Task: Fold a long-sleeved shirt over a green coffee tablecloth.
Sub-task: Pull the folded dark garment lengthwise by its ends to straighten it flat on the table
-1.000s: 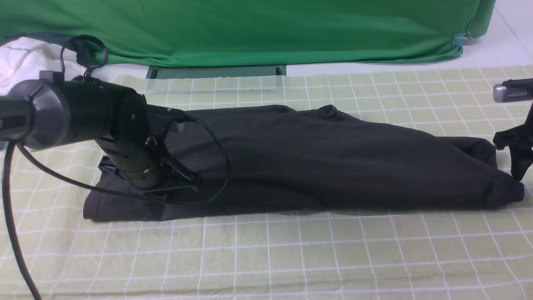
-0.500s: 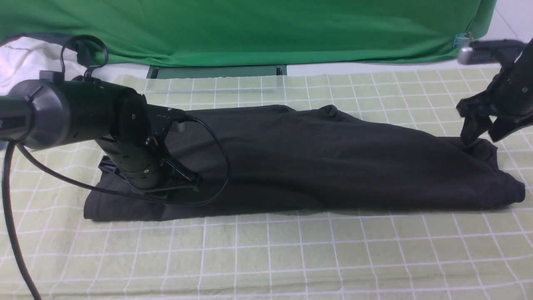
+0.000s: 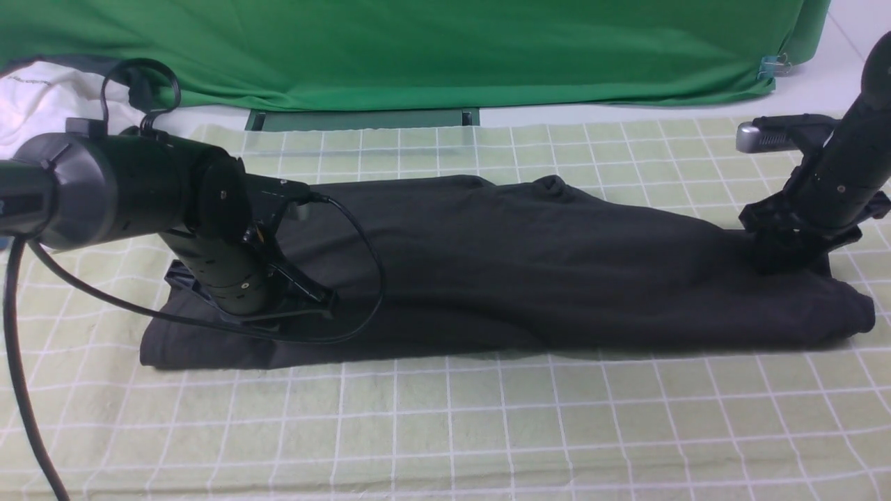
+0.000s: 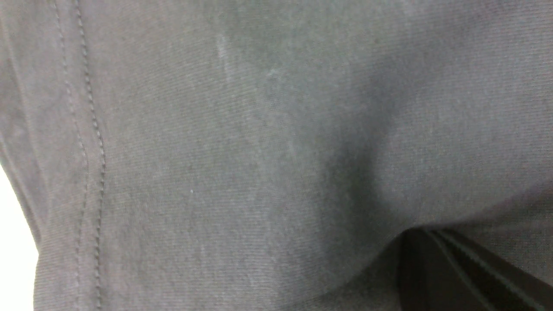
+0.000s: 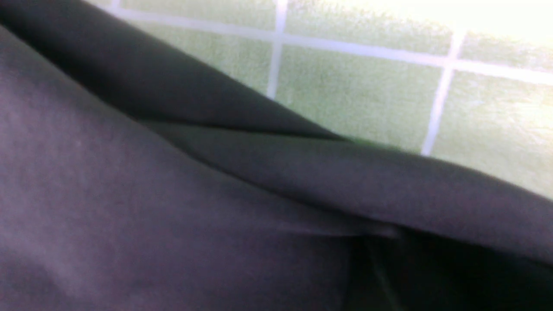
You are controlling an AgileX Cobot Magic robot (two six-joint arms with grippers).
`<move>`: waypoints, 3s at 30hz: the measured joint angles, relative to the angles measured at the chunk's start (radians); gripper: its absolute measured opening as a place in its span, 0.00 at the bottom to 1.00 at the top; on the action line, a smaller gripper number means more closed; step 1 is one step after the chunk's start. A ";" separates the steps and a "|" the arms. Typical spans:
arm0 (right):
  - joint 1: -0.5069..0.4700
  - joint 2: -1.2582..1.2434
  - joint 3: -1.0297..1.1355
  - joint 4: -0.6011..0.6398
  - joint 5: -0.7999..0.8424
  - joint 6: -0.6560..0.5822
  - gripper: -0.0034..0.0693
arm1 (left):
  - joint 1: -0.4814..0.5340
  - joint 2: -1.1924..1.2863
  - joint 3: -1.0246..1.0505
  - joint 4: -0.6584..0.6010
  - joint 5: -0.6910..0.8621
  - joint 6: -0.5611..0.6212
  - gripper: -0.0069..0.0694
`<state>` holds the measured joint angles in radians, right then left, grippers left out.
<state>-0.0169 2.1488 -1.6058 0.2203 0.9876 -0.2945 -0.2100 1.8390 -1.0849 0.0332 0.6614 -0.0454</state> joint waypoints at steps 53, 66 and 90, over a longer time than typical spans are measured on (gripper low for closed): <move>0.127 -0.227 -0.010 0.051 -0.171 -0.019 0.05 | -0.001 -0.081 0.006 -0.009 -0.007 -0.056 0.10; 0.157 -0.227 -0.010 0.229 -0.156 -0.133 0.06 | 0.209 -0.113 -0.250 -0.010 0.075 -0.187 0.11; 0.157 -0.227 -0.010 0.233 -0.097 -0.133 0.12 | 0.257 0.352 -0.519 -0.049 -0.142 -0.084 0.74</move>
<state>0.1398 1.9214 -1.6161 0.4534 0.8904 -0.4279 0.0474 2.1911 -1.6037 -0.0162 0.5191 -0.1292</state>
